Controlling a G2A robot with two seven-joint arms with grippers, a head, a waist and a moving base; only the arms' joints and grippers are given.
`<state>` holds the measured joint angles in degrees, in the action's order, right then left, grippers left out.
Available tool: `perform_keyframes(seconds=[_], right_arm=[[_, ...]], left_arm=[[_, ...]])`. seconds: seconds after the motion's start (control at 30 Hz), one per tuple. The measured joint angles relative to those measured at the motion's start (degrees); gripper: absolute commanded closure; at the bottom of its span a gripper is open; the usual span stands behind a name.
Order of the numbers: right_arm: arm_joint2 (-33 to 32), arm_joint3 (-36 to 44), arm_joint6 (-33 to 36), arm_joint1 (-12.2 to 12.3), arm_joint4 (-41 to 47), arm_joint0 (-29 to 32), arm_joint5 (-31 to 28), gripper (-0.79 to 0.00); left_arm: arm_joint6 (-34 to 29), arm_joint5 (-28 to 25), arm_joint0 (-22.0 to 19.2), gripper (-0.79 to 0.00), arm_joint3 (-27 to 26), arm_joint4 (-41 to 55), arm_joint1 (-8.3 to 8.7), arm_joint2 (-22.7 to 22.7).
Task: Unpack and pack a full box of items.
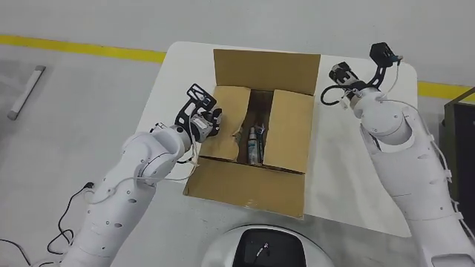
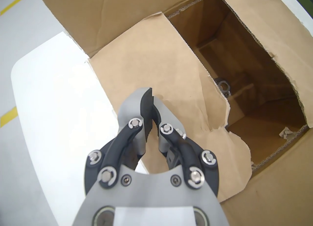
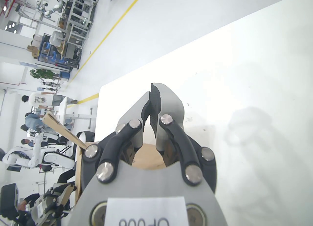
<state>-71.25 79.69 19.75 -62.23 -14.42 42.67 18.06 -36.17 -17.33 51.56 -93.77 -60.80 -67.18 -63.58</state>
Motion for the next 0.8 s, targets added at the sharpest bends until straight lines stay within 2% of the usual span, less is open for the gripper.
perform_keyframes(seconds=[0.13, 0.27, 0.43, 0.63, 0.67, 0.7, 0.77, 0.8], right_arm=[[1.26, -2.02, 2.04, -0.46, 1.18, -2.11, -5.3, 0.0], [1.03, -1.87, 3.47, -0.34, 0.54, -1.67, -10.98, 0.0], [-0.6, 1.55, 4.31, 0.28, -1.79, 1.21, -18.0, 0.0], [-3.67, 6.56, 6.3, 1.13, -3.59, 5.15, -21.6, 0.0], [-4.12, 7.38, 6.59, 1.23, -3.64, 5.76, -21.76, 0.0], [-4.56, 8.26, 6.88, 1.32, -3.65, 6.42, -21.92, 0.0], [-5.36, 10.64, 7.86, 1.59, -4.56, 8.01, -22.41, 0.0], [-5.64, 11.77, 8.33, 1.71, -5.19, 8.67, -22.64, 0.0]], left_arm=[[-0.06, -0.18, -0.2, 0.0, 0.41, 0.63, -0.1, 0.02], [-0.16, 0.0, -0.42, 0.0, 0.8, 1.01, -0.18, -0.02], [-0.2, 0.38, -0.59, 0.0, 1.25, 1.39, -0.26, -0.27], [-0.57, 0.89, -0.64, -0.003, 1.16, 1.77, -0.33, -0.52], [-0.77, 1.16, -0.62, -0.095, 0.97, 1.87, -0.33, -0.7], [-1.05, 1.56, -0.56, -0.108, 0.72, 2.05, -0.31, -0.95], [-2.11, 2.26, -0.27, -0.274, -0.13, 2.36, -0.21, -1.72], [-2.64, 2.51, -0.05, -0.209, -0.57, 2.4, -0.12, -2.17]])
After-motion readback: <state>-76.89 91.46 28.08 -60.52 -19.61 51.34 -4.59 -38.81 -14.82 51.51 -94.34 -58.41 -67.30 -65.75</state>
